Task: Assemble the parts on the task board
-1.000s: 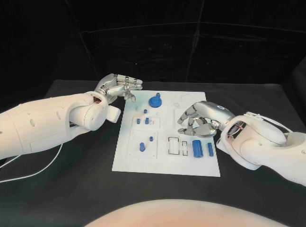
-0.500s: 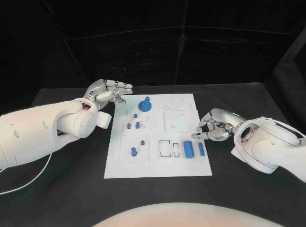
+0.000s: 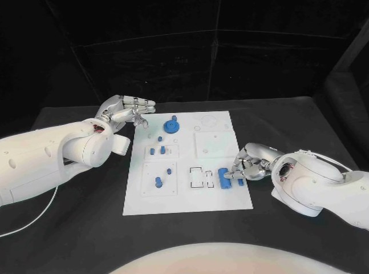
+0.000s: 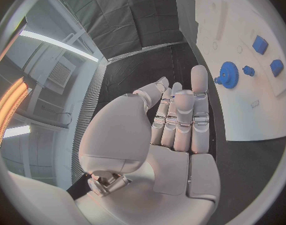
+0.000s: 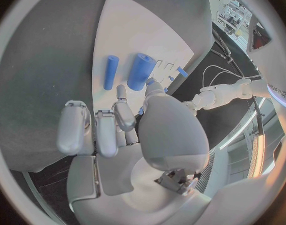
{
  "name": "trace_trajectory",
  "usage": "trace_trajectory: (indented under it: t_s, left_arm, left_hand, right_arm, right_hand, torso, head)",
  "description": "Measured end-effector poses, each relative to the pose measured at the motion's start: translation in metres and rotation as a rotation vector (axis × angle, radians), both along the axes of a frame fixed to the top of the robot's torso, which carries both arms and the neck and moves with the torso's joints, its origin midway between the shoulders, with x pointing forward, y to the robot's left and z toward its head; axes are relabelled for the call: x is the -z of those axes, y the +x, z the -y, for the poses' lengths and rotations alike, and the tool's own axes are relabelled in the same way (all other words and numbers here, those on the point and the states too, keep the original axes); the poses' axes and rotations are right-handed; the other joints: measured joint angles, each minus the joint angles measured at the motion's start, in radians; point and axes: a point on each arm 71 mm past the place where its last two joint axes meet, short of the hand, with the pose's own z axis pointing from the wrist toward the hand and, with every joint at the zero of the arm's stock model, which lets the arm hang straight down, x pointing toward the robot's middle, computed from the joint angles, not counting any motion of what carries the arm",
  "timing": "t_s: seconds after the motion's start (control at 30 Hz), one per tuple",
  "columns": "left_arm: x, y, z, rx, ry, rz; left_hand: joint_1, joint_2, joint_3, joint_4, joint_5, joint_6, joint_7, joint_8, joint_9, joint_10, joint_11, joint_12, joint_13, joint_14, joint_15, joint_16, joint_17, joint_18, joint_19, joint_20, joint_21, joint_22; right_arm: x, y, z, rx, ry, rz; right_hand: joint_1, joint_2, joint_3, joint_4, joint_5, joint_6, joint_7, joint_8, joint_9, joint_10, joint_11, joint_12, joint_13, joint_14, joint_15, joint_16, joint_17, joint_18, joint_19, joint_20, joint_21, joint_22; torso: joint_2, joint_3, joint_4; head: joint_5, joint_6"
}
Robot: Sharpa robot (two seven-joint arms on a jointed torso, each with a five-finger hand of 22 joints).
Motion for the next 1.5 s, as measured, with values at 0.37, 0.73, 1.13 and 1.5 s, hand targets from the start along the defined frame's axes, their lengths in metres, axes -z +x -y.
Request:
trace_trajectory:
  t_s: [0.37,0.73,1.13,1.5]
  left_arm:
    - [0.000,0.000,0.000,-0.001,0.001,0.000]
    - [0.000,0.000,-0.001,-0.001,0.001,-0.001]
    - [0.000,0.000,-0.002,-0.002,0.001,-0.003]
    - [0.000,-0.001,-0.002,0.000,0.001,-0.006]
  left_hand:
    - [0.000,0.000,0.000,0.000,0.000,0.000,0.000,0.000,0.000,0.000,0.000,0.000,0.000,0.000,0.000,0.000,0.000,0.000,0.000,0.000,-0.004,-0.001]
    - [0.000,0.000,0.000,0.000,0.000,0.000,0.000,0.000,0.000,0.000,0.000,0.000,0.000,0.000,0.000,0.000,0.000,0.000,0.000,0.000,-0.004,-0.001]
    - [0.000,0.000,0.000,0.000,0.000,0.000,0.000,0.000,0.000,0.000,0.000,0.000,0.000,0.000,0.000,0.000,0.000,0.000,0.000,0.000,-0.004,-0.001]
    - [0.000,0.000,0.000,0.000,0.000,0.000,0.000,0.000,0.000,0.000,0.000,0.000,0.000,0.000,0.000,0.000,-0.001,0.000,0.000,0.000,-0.004,-0.001]
  right_arm:
    - [0.004,-0.001,-0.010,-0.020,-0.010,0.005]
    - [0.012,0.000,-0.019,-0.047,-0.044,-0.007]
    - [0.014,-0.003,-0.023,-0.050,-0.045,0.010]
    - [0.007,-0.014,-0.021,0.007,0.033,0.046]
  right_hand:
    - [-0.020,-0.003,-0.020,0.001,0.000,-0.007,0.000,0.017,0.018,0.005,-0.003,0.011,0.019,0.000,0.000,0.002,0.010,0.000,0.000,0.000,0.000,0.005]
    - [-0.036,0.004,-0.027,0.002,0.000,-0.010,-0.004,0.037,0.034,0.007,0.000,0.011,0.025,0.000,0.000,0.009,0.014,0.000,0.003,-0.004,0.004,0.011]
    - [-0.017,0.045,-0.027,0.002,0.080,-0.019,-0.009,0.065,0.070,0.014,-0.007,0.015,0.045,0.000,-0.007,0.016,0.014,0.000,0.009,-0.009,0.008,0.022]
    - [0.012,0.080,-0.025,-0.005,0.153,-0.017,-0.017,0.084,0.105,0.022,-0.014,0.019,0.058,0.000,-0.014,0.028,0.014,0.000,0.012,-0.013,0.015,0.033]
  torso:
    - [0.000,-0.0005,0.0001]
    - [0.000,-0.0008,0.0012]
    - [0.000,-0.0010,0.0008]
    - [-0.002,-0.0015,0.0006]
  head:
    - [0.001,-0.004]
    - [0.002,-0.007]
    - [0.006,-0.009]
    - [0.011,-0.006]
